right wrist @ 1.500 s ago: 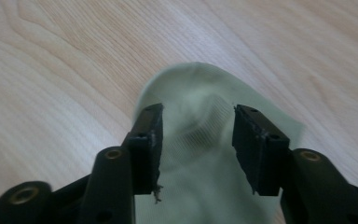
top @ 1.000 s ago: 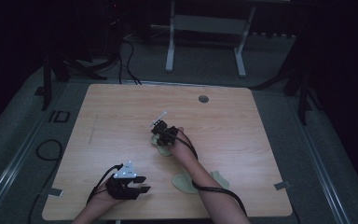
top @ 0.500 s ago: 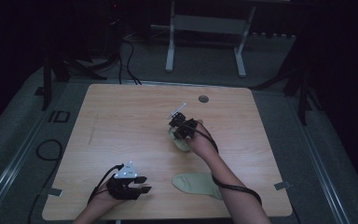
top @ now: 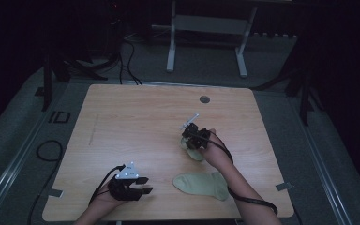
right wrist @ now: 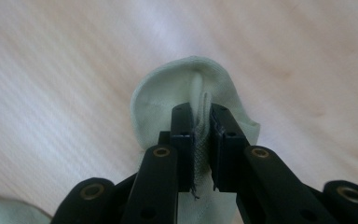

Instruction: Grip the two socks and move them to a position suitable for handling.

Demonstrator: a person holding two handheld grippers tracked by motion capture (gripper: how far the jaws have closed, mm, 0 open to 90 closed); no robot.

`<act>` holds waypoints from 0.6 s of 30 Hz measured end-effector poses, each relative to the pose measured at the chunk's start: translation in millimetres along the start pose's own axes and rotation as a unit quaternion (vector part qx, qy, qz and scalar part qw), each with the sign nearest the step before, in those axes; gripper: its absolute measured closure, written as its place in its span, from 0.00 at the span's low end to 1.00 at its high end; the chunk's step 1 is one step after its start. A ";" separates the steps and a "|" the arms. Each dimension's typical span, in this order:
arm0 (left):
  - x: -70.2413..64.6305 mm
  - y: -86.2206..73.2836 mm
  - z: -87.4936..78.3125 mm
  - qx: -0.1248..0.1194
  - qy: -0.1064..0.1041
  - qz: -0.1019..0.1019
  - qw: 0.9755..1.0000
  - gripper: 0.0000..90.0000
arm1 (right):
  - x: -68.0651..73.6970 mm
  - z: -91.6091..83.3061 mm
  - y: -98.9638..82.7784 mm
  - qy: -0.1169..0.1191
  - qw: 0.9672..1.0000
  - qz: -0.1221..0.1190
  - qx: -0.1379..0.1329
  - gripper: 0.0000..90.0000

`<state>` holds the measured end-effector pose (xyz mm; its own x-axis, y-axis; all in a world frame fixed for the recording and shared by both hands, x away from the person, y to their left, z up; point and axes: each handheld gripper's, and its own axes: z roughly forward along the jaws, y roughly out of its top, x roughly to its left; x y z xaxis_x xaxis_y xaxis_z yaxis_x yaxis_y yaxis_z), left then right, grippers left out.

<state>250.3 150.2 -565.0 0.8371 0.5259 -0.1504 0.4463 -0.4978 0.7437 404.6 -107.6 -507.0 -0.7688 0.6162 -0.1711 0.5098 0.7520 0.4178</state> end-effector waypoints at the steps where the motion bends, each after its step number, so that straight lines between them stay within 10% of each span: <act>1: -0.1 -0.1 -0.1 0.000 0.000 0.001 1.000 0.62 | 2.5 3.6 -3.6 0.003 1.000 -0.001 0.003 0.90; 18: 0.6 34.7 7.7 -0.031 0.005 0.003 1.000 0.62 | 13.3 18.5 -30.6 0.046 0.999 -0.014 -0.008 0.58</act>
<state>268.7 127.9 -544.3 0.8364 0.5303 -0.1389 0.4204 -0.4579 0.7833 385.9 -118.1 -538.5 -0.8148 0.5711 -0.1000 0.4829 0.7640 0.4280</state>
